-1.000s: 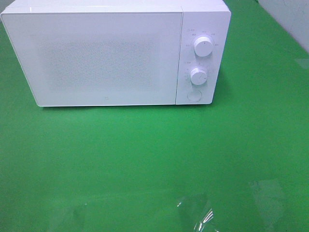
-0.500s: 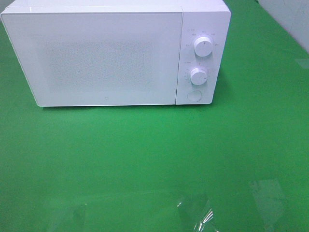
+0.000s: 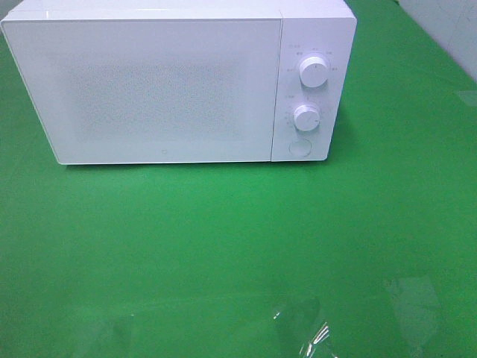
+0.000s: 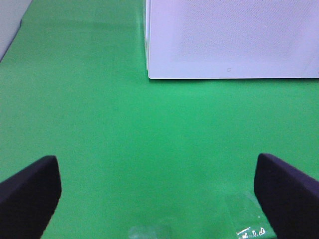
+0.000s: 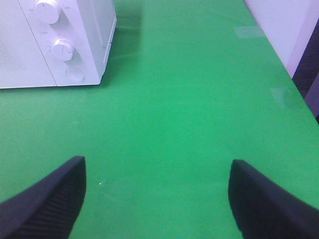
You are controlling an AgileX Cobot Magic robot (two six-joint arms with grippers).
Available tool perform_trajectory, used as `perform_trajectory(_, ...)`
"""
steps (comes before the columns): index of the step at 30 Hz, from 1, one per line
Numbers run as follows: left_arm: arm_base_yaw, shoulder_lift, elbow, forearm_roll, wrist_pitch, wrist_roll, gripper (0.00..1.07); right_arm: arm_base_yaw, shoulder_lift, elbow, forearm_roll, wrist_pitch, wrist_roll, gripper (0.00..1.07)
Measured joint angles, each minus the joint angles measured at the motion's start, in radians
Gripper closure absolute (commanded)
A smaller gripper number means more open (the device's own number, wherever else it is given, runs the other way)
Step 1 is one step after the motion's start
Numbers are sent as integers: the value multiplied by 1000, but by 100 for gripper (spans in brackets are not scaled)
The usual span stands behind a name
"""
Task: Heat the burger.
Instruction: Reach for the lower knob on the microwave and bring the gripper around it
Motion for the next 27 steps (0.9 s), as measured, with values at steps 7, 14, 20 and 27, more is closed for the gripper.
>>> perform_trajectory(7, 0, 0, 0, 0, 0, 0, 10, 0, 0, 0, 0, 0, 0, 32)
perform_trajectory(14, 0, 0, 0, 0, 0, 0, 10, 0, 0, 0, 0, 0, 0, 32)
perform_trajectory(20, 0, 0, 0, 0, 0, 0, 10, 0, 0, 0, 0, 0, 0, 32)
perform_trajectory(27, 0, 0, 0, 0, 0, 0, 10, 0, 0, -2, 0, -5, 0, 32)
